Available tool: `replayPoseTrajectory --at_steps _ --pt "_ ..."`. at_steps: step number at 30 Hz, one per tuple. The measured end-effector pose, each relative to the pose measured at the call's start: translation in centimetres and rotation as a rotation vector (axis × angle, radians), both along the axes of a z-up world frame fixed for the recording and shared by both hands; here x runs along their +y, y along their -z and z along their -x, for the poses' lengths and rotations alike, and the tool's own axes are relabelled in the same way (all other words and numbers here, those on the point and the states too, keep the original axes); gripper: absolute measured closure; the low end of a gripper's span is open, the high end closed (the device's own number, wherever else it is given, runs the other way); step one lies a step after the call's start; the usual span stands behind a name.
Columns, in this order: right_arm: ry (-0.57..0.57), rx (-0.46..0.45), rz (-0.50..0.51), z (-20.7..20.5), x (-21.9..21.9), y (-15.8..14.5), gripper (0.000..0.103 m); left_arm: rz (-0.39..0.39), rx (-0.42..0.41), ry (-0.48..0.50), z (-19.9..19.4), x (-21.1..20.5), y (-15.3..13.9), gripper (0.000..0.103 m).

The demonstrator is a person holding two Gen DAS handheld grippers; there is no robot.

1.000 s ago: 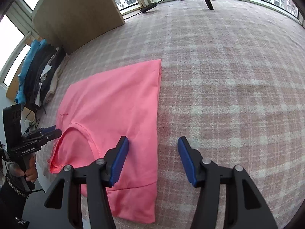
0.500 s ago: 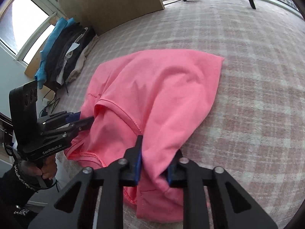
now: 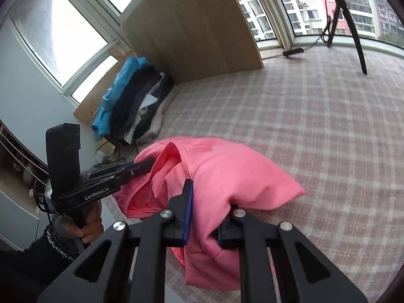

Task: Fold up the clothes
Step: 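Carry the folded shirt with both grippers onto the clothes pile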

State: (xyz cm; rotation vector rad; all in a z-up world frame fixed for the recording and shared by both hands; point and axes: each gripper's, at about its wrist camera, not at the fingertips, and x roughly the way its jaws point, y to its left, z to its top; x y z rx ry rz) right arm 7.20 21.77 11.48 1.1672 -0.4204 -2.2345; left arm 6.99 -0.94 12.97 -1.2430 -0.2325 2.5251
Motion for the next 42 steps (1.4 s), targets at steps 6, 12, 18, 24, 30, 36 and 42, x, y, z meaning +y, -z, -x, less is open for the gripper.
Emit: replayPoseTrajectory --at_steps 6,12,18,24,30,36,42 --pt "-0.055 0.056 0.04 1.3 -3.4 -5.2 0.089 0.019 0.077 -0.026 0.2 -4.1 -5.3 0.093" --pt "-0.121 0.12 0.049 4.3 -10.2 -10.0 0.089 0.082 0.146 -0.057 2.5 -10.2 -8.6 0.093" --pt "-0.132 0.27 0.035 10.6 -19.9 -17.0 0.089 0.157 0.307 -0.192 6.2 -21.3 -16.7 0.093" --pt "-0.143 0.436 0.021 15.9 -31.7 -23.1 0.089 0.241 0.336 -0.225 10.7 -33.0 -21.5 0.093" --pt "-0.193 0.134 -0.02 21.6 -41.9 -12.1 0.089 0.455 -0.056 -0.335 17.0 -40.9 -8.8 0.096" --pt "-0.276 -0.052 -0.146 21.3 -45.1 -3.5 0.085 0.463 -0.118 -0.299 16.8 -42.6 -3.3 0.095" --pt "-0.339 -0.004 -0.12 20.7 -42.6 -8.7 0.069 0.44 -0.009 -0.322 15.6 -43.4 -7.3 0.077"
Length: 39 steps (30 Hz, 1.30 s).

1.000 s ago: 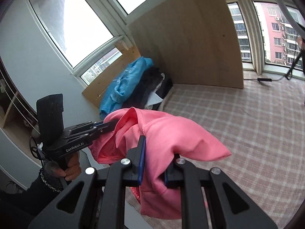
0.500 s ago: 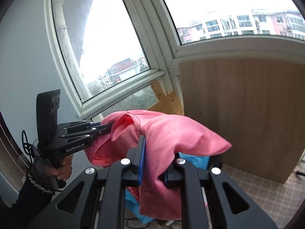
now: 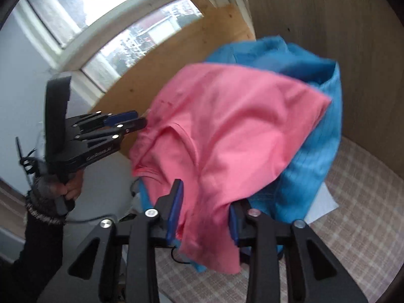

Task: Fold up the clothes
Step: 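Carry the folded shirt with both grippers onto the clothes pile, then lower the shirt onto the blue shirt and open both grippers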

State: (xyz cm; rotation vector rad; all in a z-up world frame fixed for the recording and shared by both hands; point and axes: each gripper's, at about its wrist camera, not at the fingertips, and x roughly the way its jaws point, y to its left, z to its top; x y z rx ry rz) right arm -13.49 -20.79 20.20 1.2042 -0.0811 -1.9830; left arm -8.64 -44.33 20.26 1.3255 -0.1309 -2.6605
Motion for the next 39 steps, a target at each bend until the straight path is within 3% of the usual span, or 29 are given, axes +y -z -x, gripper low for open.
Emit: replayPoseTrajectory --at_steps 6,11,16,20,23,27,30,33,36,39 --pt "0.093 0.094 0.096 2.6 4.2 -4.2 0.069 -0.05 0.117 0.049 2.2 1.1 -3.1 0.073" --pt "0.09 0.1 0.024 7.6 2.6 -2.6 0.069 -0.112 0.081 0.026 7.2 1.2 -1.9 0.071" --pt "0.048 0.115 -0.038 9.4 2.0 -1.0 0.069 -0.163 0.043 -0.03 9.7 -0.1 -2.1 0.07" --pt "0.026 0.086 -0.01 10.2 2.6 -0.3 0.069 -0.174 0.005 -0.062 11.7 -0.5 -1.7 0.063" --pt "-0.001 0.067 0.033 10.6 3.4 -0.1 0.062 -0.137 -0.032 -0.078 13.4 -0.5 -1.0 0.05" --pt "-0.027 0.035 0.076 10.9 4.0 0.4 0.06 -0.103 -0.09 -0.105 14.2 -0.8 0.7 0.049" --pt "-0.028 -0.046 0.155 11.6 4.8 1.1 0.06 -0.097 -0.107 -0.106 14.2 -0.8 1.6 0.052" --pt "-0.003 -0.132 0.25 12.7 6.1 1.7 0.06 -0.118 -0.103 -0.105 14.1 -0.9 1.6 0.07" --pt "0.005 -0.123 0.223 12.7 6.3 1.7 0.06 -0.095 -0.099 -0.093 13.9 -0.5 1.3 0.086" --pt "-0.022 -0.097 0.172 12.0 5.8 1.6 0.06 -0.064 -0.098 -0.08 14.1 0.0 1.3 0.091"
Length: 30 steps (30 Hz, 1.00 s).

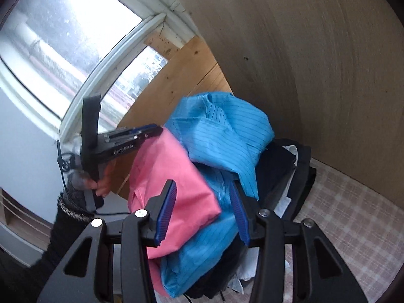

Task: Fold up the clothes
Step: 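Lower the shirt onto the blue shirt and open both grippers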

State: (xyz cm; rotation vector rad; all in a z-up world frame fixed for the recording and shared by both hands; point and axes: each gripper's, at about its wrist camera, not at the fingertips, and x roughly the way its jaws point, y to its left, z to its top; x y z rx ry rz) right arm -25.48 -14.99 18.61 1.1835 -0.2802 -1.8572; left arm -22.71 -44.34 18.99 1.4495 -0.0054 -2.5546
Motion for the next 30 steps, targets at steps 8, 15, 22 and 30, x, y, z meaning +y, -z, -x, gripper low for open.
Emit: replayPoseTrajectory --at_steps 8,15,22,30 --pt "-0.061 0.09 -0.098 -2.6 -2.2 -0.4 0.098 0.022 0.023 0.001 0.1 0.1 0.0 0.1" --pt "0.02 0.258 -0.008 -4.1 -1.3 -5.3 0.099 0.038 0.15 -0.047 -1.6 -0.7 -2.5 0.101" --pt "0.096 0.316 -0.18 -0.5 -2.9 -3.7 0.099 0.103 0.108 -0.088 1.6 -1.6 -0.7 0.101" --pt "0.149 0.275 -0.231 0.7 -2.8 -2.6 0.082 0.172 0.113 -0.115 1.9 -1.9 -1.3 0.088"
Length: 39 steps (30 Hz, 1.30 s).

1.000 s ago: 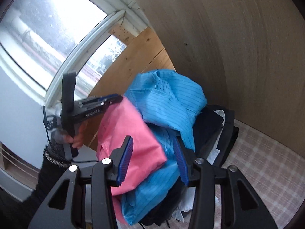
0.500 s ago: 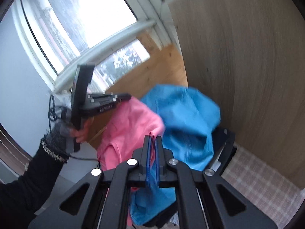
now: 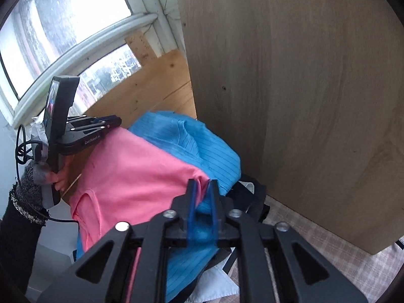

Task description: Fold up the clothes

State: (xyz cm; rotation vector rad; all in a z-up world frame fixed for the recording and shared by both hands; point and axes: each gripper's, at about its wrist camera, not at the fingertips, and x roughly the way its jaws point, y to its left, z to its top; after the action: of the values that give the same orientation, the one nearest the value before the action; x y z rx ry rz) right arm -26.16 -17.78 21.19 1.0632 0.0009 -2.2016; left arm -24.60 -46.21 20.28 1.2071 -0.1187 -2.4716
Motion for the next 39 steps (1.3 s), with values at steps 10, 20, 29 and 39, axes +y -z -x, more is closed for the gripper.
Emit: replayPoseTrajectory --at_steps 10,20,29,39 --pt "0.001 0.065 0.167 -6.6 3.8 -5.3 0.067 -0.018 0.197 0.096 -11.7 3.5 -7.4 0.062" --pt "0.046 0.079 0.177 -18.2 7.5 -5.0 0.044 -0.182 0.23 0.047 -27.7 6.6 -4.6 0.042" --pt "0.203 -0.004 0.01 -26.2 9.7 1.6 0.041 -0.218 0.203 -0.015 -33.6 11.8 1.4 0.026" --pt "0.275 -0.016 -0.1 -30.7 13.5 4.2 0.041 -0.259 0.202 -0.076 -37.0 15.0 1.6 0.026"
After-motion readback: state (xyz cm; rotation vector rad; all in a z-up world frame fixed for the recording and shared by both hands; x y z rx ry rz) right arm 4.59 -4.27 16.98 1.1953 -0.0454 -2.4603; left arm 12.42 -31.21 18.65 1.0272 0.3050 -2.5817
